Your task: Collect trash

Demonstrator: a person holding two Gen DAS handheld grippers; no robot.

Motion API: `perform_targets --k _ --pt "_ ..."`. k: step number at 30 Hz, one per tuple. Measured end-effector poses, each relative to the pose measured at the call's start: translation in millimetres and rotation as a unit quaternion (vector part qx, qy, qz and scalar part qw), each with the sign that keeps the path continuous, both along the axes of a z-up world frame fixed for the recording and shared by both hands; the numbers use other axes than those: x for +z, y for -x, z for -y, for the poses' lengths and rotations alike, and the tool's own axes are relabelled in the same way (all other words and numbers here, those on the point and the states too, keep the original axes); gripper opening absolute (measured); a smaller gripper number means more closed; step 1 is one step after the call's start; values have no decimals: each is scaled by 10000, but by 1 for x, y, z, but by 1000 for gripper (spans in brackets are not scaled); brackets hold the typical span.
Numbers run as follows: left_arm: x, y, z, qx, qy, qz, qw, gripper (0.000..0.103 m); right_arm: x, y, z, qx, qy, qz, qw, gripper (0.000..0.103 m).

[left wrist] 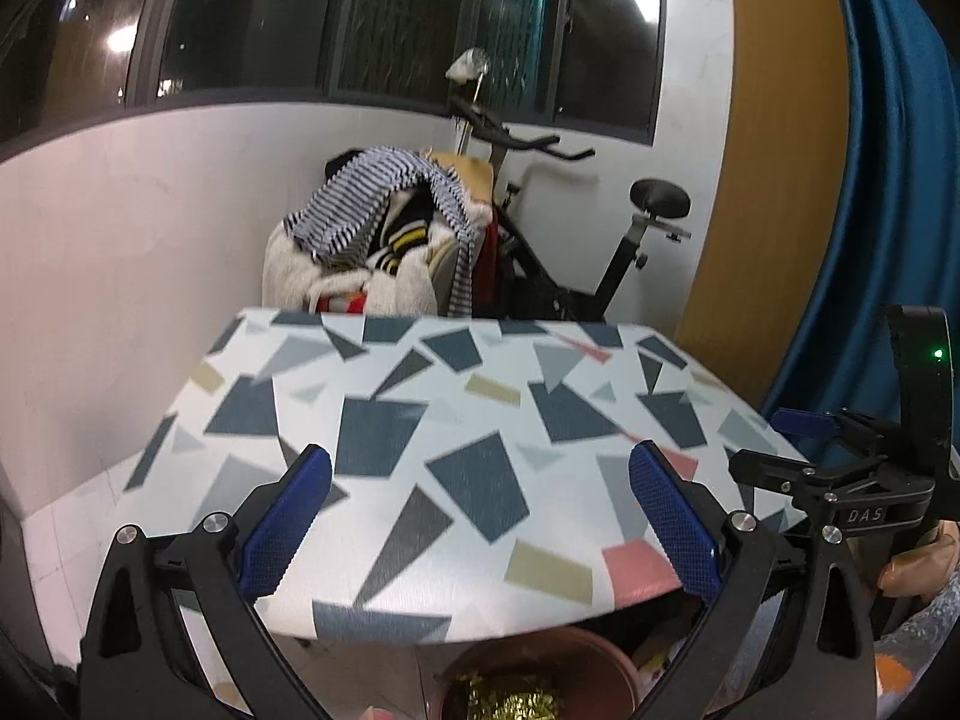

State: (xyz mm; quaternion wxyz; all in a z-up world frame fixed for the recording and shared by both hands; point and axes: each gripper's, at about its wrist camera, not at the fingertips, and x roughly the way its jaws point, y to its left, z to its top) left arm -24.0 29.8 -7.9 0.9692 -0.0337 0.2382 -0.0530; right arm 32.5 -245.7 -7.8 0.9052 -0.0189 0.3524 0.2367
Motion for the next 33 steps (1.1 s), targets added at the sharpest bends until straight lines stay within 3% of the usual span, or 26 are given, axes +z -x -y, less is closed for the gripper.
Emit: perform_targets --k 5,13,20,33 --pt "16 3 5 191 -252 213 9993 97 23 -1 13 -104 -76 185 9997 97" --pt "23 4 11 426 -591 213 9971 97 39 4 21 -210 -108 306 9993 97" --pt "23 4 10 342 -338 23 9988 97 41 6 23 -235 -134 335 9991 97" --pt "19 3 15 351 -466 -4 9983 97 41 11 23 -291 -94 369 9989 97"
